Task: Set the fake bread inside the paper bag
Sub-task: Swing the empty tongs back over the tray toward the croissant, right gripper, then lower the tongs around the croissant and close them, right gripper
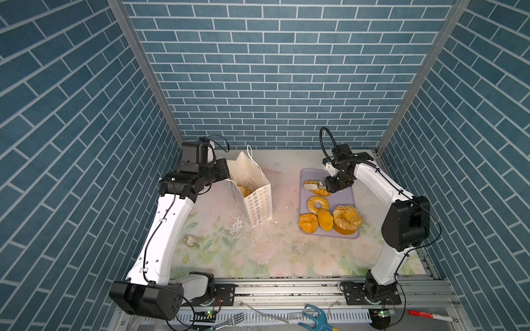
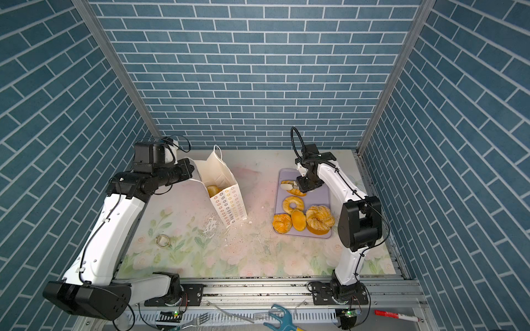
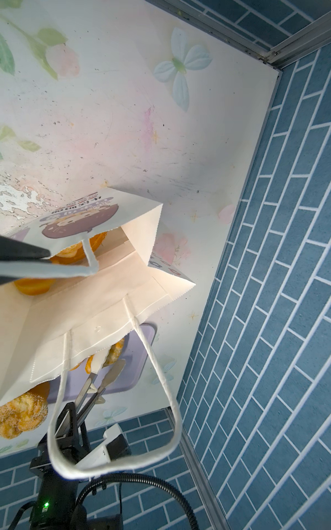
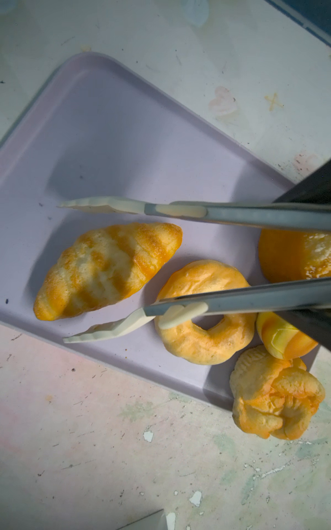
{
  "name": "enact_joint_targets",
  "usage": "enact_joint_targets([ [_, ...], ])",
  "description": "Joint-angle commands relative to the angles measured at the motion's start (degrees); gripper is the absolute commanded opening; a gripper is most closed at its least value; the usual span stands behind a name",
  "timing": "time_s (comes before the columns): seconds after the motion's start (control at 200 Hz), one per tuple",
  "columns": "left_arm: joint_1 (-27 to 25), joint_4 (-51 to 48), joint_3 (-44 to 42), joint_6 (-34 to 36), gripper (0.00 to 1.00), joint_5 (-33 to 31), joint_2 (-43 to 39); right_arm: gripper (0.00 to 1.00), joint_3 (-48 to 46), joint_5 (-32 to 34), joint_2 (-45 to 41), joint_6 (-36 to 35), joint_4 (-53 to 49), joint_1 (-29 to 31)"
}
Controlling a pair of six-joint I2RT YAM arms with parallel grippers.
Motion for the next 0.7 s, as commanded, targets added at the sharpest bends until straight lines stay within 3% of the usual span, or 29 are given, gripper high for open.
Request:
enact_joint_targets([
  [0.0, -0.6, -1.0, 2.12, 0.33, 0.0, -0.64, 0.81, 0.48, 0.26, 0.46, 0.81, -1.86, -0.58, -0.27],
  [0.56, -0.79, -0.79, 3.14, 0.55, 0.0, -0.62, 1.98, 0.41, 2.18, 4.43, 2.81, 4.58, 0.04, -3.66],
  [0.695, -0.79, -0.79, 3.19, 0.53, 0.0, -0.55, 1.98, 0.42, 2.06, 2.8, 2.69, 4.89, 0.07, -3.89],
])
